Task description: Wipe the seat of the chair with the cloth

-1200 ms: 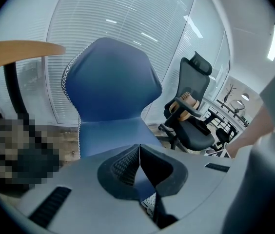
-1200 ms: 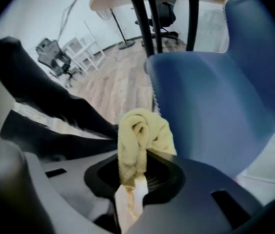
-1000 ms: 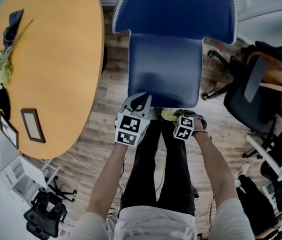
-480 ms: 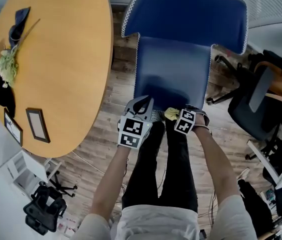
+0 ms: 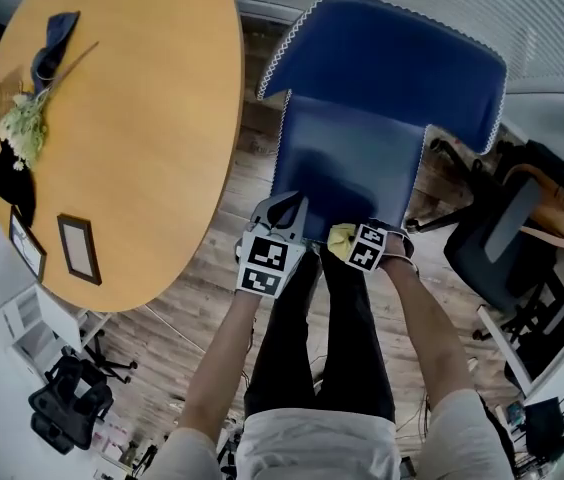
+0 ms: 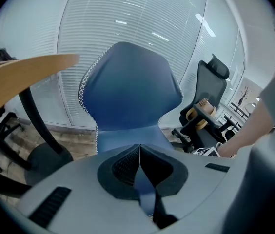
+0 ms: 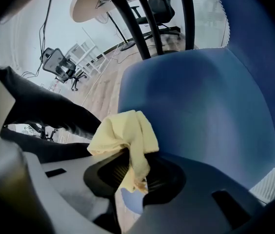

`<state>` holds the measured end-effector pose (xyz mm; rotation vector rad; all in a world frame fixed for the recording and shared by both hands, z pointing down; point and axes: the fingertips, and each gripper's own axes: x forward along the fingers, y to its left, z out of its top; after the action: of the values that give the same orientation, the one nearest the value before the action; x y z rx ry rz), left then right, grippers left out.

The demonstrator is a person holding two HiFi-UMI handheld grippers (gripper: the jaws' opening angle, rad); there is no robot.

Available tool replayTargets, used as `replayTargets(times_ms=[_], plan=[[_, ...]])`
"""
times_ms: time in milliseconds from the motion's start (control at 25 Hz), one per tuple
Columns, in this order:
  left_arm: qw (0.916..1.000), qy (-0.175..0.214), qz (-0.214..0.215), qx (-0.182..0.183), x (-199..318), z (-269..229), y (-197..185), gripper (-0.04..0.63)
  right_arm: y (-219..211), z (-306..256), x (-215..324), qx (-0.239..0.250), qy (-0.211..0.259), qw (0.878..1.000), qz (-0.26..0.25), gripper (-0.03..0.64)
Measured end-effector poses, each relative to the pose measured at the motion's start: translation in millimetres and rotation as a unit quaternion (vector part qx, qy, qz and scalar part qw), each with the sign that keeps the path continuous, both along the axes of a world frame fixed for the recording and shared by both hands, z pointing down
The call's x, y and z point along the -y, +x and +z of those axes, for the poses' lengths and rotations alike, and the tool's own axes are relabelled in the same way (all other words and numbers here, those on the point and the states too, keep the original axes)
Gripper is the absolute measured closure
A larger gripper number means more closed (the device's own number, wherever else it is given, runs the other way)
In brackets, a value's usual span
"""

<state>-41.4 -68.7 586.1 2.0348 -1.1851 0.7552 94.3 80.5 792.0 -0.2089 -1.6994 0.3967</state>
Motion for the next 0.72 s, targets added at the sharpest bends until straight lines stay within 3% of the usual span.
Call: replayTargets(times_ms=[720], plan=[[0.9986,-0.02,-0.05,0.002,34.8,5.5,-0.6,0.568,0.5,3.2,116.9,0.009,0.023,1.0,-0.019,0.529]])
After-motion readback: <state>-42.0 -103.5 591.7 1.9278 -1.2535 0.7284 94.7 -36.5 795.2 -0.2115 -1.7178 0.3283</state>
